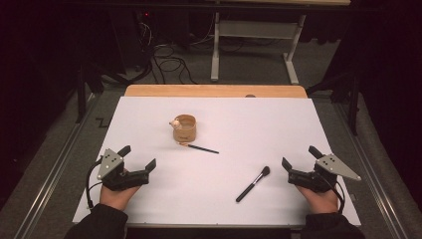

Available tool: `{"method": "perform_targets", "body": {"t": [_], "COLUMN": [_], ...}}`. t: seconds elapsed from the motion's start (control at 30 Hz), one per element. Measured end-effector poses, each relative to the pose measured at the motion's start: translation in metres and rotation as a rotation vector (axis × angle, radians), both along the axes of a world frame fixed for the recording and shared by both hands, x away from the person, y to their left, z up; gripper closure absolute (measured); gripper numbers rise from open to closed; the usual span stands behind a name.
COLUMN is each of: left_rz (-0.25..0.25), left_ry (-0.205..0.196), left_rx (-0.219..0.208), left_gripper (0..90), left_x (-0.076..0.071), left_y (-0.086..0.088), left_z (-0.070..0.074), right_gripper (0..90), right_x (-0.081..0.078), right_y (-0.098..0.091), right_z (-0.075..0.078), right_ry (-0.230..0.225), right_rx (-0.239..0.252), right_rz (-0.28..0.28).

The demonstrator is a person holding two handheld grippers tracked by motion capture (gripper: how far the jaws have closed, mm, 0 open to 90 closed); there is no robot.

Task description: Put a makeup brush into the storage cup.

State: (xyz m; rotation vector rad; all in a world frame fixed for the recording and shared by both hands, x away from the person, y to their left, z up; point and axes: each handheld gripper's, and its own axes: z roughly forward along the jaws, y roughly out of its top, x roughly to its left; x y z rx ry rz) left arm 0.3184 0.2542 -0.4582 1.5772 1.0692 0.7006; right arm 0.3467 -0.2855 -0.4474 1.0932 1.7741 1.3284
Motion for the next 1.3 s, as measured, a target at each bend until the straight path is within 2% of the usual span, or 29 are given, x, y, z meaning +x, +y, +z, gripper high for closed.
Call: {"method": "perform_targets", "body": {"t": [0.33,0.43,0.57,0.6,0.63,0.67,0.77,0.83,0.9,0.93,0.97,1.07,1.3], "left_rz": [-0.001,0.001,0.020,0.022,0.022,0.016,0.000,0.012,0.015,0.011,0.011,-0.001,-0.010], "left_ry": [0.007,0.023,0.037,0.049,0.049,0.056,0.039,0.002,0.003,0.022,0.022,0.038,0.032], "left_rx": [0.006,-0.004,-0.044,-0.043,-0.043,-0.037,-0.013,-0.016,-0.010,-0.024,-0.024,-0.069,-0.062], "left_gripper": [1.5,1.5,1.5,1.5,1.5,1.5,1.5,1.4,1.4,1.4,1.4,2.7,3.2], "left_x": [0.000,0.002,0.008,0.012,0.012,0.013,0.012,0.008,0.007,0.007,0.007,0.006,0.006], "left_y": [0.000,0.000,-0.002,-0.004,-0.004,-0.005,-0.005,0.001,0.003,0.009,0.009,0.017,0.012], "left_z": [-0.002,-0.004,-0.005,-0.006,-0.006,-0.005,-0.002,0.001,0.000,-0.002,-0.002,-0.003,0.000], "right_gripper": [0.4,0.4,0.4,0.4,0.4,0.4,0.4,0.3,0.4,0.3,0.3,0.4,0.9], "right_x": [0.000,-0.002,-0.002,0.001,0.001,0.007,0.010,0.010,0.009,0.008,0.008,0.004,0.003], "right_y": [-0.001,-0.002,-0.001,0.000,0.000,0.002,0.005,0.009,0.010,0.011,0.011,0.013,0.011], "right_z": [0.000,0.000,-0.002,-0.004,-0.004,-0.004,0.000,0.007,0.008,0.009,0.009,0.010,0.005], "right_ry": [0.000,-0.003,-0.008,0.011,0.011,0.019,0.016,-0.020,-0.015,-0.015,-0.015,-0.025,0.004], "right_rx": [-0.002,0.003,0.019,0.023,0.023,0.016,0.018,0.004,0.006,0.001,0.001,-0.003,-0.016], "right_rz": [0.005,0.010,0.029,0.032,0.032,0.014,0.013,-0.010,-0.019,-0.033,-0.033,-0.047,-0.038]}}
